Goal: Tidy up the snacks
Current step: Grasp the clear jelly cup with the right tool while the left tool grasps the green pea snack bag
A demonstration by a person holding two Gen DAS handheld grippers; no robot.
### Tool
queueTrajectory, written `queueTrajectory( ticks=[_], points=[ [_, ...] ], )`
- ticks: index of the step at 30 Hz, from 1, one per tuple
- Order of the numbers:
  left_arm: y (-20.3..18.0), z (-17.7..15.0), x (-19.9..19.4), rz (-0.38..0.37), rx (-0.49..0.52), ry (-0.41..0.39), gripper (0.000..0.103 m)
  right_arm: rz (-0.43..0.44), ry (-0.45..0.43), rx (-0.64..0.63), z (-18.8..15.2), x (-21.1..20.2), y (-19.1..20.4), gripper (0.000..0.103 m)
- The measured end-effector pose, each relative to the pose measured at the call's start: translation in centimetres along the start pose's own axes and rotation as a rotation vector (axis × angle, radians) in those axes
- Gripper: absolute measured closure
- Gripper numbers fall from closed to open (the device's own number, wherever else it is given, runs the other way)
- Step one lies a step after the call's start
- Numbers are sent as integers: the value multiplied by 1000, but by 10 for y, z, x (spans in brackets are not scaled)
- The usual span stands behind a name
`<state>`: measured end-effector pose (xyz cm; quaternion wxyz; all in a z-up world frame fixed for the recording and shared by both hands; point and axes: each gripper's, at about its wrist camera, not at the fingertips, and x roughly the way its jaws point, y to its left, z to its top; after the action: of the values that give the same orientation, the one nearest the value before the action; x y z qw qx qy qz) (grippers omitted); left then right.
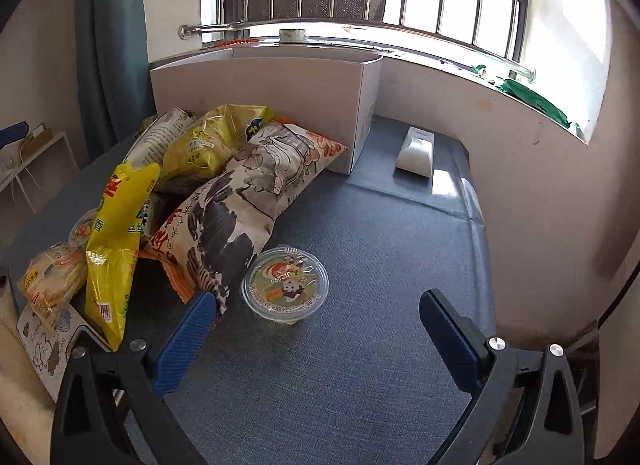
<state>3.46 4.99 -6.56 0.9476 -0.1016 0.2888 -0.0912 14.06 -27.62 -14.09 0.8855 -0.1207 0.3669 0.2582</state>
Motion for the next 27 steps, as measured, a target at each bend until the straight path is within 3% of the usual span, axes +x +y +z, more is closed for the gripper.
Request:
queueTrajectory(
  ticks=[6,12,15,17,18,24,27],
  points=[
    [-1,-2,0,5,4,6,0,249,25,48,9,14,-14,0],
    [1,-2,1,3,-8,12,0,293,49,-33,7,19,-10,0],
    [-1,-3,2,-13,-6,16,0,345,87,-87,10,27,-3,21],
    [-3,-3,1,1,12,16,0,320,77,-130,10,26,1,46],
    [-4,-4,1,8,16,16,0,321,73,-138,10,25,2,51],
    [0,-4,1,8,0,16,0,310,72,-156,1,13,7,53],
    [4,-3,2,11,-7,17,0,294,19,-131,0,-8,9,53]
  ],
)
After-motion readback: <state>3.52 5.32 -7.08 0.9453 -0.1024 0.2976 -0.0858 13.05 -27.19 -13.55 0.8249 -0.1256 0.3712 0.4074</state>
